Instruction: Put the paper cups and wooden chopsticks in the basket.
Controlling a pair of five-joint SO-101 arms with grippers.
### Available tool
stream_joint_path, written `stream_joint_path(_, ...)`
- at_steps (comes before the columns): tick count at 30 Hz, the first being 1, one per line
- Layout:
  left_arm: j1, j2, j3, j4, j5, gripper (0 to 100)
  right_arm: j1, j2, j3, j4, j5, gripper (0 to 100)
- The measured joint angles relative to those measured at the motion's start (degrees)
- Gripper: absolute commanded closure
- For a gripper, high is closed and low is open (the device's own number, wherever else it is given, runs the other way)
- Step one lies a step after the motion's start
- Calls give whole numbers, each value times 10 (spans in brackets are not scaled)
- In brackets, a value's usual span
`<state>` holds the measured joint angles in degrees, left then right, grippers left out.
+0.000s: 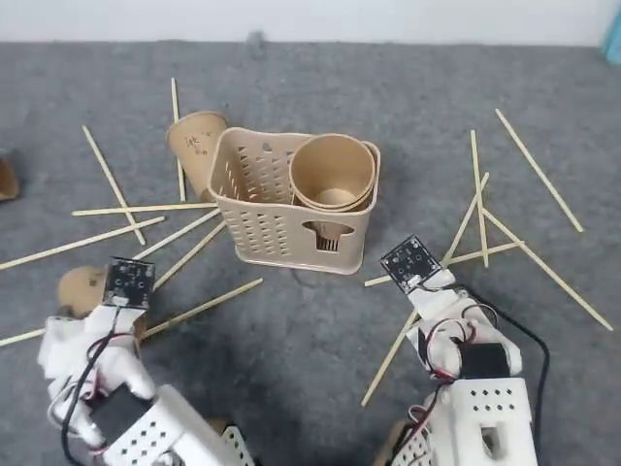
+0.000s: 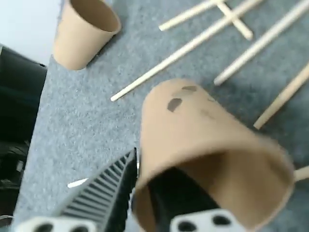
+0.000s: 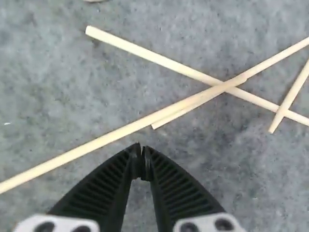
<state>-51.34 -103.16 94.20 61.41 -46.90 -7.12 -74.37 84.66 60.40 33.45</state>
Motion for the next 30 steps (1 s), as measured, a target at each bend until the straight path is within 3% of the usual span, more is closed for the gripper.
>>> stream_joint_path(4, 14, 0, -66, 65, 63, 988, 0, 0, 0, 0, 0, 991)
stream_joint_path(9, 51, 0, -109, 132, 83, 988, 0, 0, 0, 0, 0, 991)
stream_joint_path(13, 56, 0, -112, 132, 92, 988, 0, 0, 0, 0, 0, 991)
stream_joint_path(21, 56, 5, -141, 94, 211, 988, 0, 0, 0, 0, 0, 991)
stream_joint_path(26, 62, 141, -215, 55, 269, 988, 0, 0, 0, 0, 0, 991)
stream_joint_path(30, 59, 328, -322, 42, 289, 988, 0, 0, 0, 0, 0, 991)
